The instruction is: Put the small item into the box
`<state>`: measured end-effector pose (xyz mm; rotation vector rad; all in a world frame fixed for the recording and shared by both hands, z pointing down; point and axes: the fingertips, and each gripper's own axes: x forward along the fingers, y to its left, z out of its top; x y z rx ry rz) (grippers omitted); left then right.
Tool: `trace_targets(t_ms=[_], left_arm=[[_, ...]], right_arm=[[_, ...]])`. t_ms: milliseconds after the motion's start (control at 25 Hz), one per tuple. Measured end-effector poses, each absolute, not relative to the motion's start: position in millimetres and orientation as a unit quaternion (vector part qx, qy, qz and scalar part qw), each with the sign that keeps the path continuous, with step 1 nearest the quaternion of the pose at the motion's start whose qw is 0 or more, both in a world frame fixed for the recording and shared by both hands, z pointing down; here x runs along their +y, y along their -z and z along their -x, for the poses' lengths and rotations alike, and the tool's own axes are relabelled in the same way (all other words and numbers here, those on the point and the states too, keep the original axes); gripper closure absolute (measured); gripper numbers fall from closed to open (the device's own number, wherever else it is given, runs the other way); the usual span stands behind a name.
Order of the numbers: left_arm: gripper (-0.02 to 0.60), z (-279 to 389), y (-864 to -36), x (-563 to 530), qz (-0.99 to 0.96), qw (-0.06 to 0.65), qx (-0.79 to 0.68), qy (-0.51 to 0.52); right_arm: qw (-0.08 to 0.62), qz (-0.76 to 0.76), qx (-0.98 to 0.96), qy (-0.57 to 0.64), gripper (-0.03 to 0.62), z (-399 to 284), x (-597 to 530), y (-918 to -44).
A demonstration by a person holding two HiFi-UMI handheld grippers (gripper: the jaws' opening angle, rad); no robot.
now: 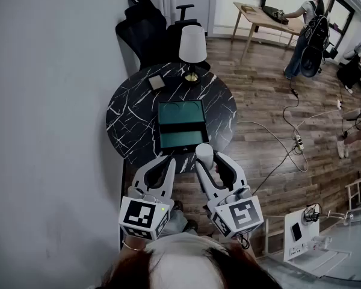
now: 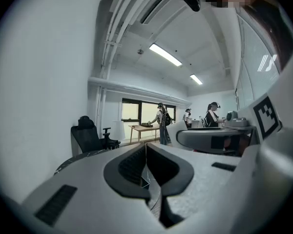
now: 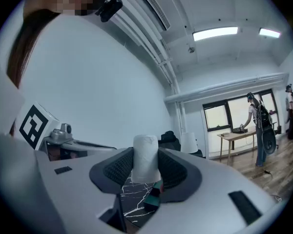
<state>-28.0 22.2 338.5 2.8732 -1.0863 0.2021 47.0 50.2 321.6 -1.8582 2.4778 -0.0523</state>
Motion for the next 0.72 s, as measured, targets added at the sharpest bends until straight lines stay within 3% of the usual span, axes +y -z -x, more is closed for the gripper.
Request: trace_targets(t_ms=[720], left_arm=[[0.572, 38, -348, -58, -0.941, 0.05, -0.33, -0.062]], right_arm=[[0.002, 0.616, 0.787, 0.038, 0.418, -37, -34, -335]])
